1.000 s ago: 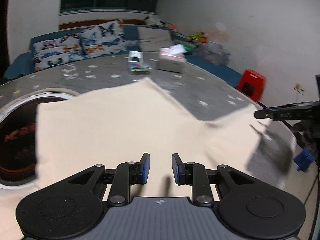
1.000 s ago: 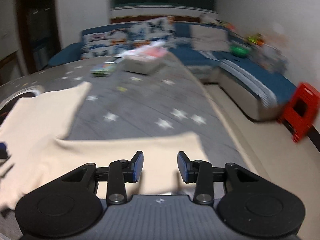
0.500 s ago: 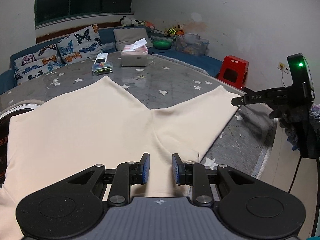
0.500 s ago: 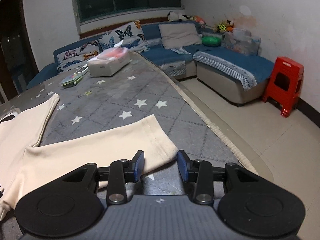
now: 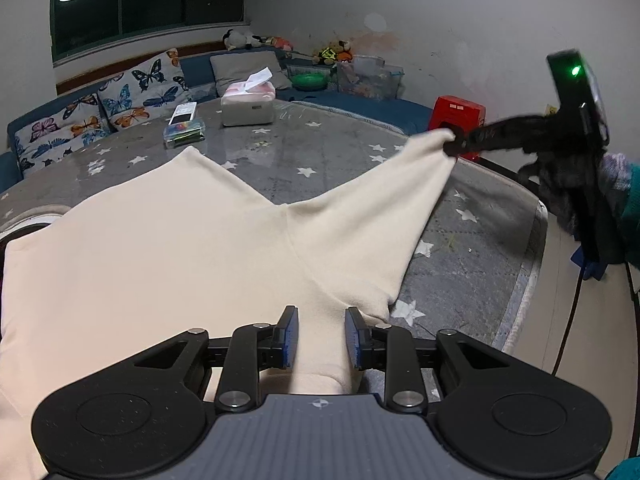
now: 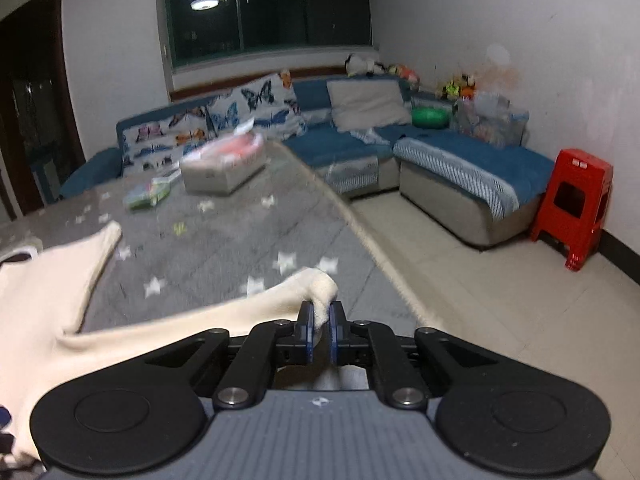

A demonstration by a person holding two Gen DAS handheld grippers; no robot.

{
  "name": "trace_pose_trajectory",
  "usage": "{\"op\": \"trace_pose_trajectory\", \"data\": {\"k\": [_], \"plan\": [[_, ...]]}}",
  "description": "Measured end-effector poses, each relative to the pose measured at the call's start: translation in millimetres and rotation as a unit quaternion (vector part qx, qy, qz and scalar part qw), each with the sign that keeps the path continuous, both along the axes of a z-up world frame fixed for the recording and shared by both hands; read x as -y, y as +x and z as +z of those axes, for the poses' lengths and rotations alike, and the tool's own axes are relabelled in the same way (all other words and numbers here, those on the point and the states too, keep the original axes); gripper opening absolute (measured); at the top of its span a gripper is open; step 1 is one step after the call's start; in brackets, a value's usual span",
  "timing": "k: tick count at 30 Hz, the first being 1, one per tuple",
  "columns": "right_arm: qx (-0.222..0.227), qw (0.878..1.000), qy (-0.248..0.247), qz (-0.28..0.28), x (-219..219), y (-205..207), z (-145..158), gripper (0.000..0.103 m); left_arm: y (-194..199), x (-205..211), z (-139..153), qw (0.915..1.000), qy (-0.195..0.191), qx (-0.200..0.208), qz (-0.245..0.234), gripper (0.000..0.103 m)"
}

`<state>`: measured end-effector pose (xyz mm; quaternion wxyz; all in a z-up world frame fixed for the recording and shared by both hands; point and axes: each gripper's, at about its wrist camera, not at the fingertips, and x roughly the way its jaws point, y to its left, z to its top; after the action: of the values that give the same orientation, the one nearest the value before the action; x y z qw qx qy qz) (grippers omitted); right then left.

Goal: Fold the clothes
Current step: 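Lift the held side edge over the body and open the right gripper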

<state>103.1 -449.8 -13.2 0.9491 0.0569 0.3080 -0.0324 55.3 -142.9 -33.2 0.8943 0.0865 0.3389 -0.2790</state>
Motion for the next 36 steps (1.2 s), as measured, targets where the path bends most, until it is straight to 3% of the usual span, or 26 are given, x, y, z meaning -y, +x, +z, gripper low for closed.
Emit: {"op": "trace_pose_trajectory", "data": {"k": [5,9,16,21,26,30,36], "plan": [[-0.001,1.000,0.018,-0.001,1,-3,4,0.007,0,-7,5,1.0000,-0.006,0.003,0.007,0.033],[0.030,0.999,0.017,0.025,-10,-10,34,0.007,0,-22,13,0.9993,-0.020,0.010,0.029,0.034],[0.080,0.987,0.010,0.136,-67,-22,91,0.007,-10,-74,29,0.9937,-0.039,0.028,0.101,0.038],[0.091,0.966,-0.002,0.243,-135,-27,114,0.007,-24,-122,36,0.9833,-0.054,0.040,0.169,0.038],[0.070,0.937,-0.013,0.342,-208,-24,108,0.007,-40,-163,34,0.9716,-0.061,0.042,0.225,0.038],[0.039,0.916,-0.021,0.398,-258,-26,86,0.007,-52,-185,31,0.9637,-0.069,0.038,0.255,0.038],[-0.020,0.892,-0.012,0.452,-303,-39,42,0.009,-59,-197,27,0.9615,-0.072,0.031,0.264,0.038]]}}
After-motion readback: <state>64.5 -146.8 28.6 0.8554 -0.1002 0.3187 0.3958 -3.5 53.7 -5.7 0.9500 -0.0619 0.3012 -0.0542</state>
